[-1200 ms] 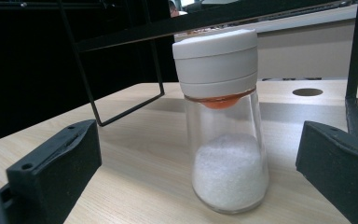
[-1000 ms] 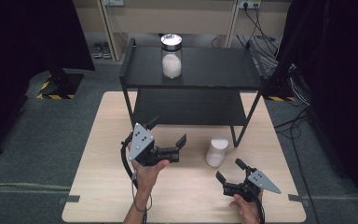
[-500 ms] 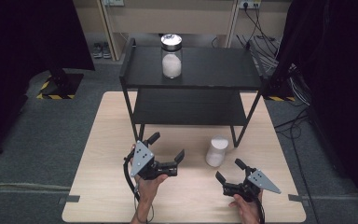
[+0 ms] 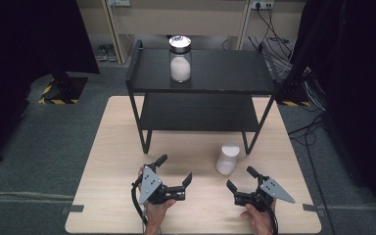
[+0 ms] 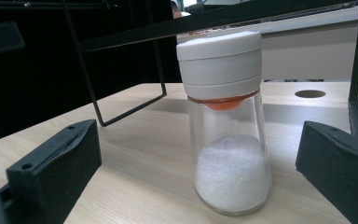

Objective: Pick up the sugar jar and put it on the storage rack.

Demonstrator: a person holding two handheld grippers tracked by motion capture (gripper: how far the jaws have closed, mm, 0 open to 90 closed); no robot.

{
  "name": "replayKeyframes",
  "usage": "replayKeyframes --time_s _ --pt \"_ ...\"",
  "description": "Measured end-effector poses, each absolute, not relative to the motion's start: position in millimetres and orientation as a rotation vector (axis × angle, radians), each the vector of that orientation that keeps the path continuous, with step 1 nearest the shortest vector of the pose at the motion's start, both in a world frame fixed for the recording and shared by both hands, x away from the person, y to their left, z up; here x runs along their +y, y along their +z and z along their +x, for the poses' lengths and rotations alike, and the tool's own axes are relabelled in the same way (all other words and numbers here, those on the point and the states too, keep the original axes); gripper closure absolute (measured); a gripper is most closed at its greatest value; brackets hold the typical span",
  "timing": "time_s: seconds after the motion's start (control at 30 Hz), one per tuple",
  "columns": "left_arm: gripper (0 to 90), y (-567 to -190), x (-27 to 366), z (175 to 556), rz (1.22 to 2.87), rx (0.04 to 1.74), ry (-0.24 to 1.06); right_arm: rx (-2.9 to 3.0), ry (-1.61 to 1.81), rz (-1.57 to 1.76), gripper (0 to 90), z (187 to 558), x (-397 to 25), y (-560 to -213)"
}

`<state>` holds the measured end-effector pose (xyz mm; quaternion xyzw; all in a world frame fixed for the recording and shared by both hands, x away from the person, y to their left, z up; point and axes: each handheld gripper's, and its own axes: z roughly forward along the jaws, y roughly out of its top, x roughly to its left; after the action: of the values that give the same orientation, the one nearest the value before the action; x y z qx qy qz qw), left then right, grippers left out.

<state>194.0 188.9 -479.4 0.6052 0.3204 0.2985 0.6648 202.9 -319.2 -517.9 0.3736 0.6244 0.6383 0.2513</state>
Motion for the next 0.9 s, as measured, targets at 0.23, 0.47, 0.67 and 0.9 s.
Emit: replayKeyframes --time_s 0.23,0.47,0.67,0.9 --pt "0.2 -504 187 190 1.374 0.760 0.669 1.700 1.736 1.017 0.4 203 -319 -518" --pt "0.2 -521 189 184 1.392 0.792 0.655 1.698 1.735 1.020 0.4 203 -320 -518" --pt "0.2 -527 190 176 1.395 0.816 0.669 1.699 1.735 1.017 0.4 203 -319 -518" --pt "0.2 -530 190 165 1.404 0.836 0.687 1.695 1.736 1.016 0.4 203 -320 -518"
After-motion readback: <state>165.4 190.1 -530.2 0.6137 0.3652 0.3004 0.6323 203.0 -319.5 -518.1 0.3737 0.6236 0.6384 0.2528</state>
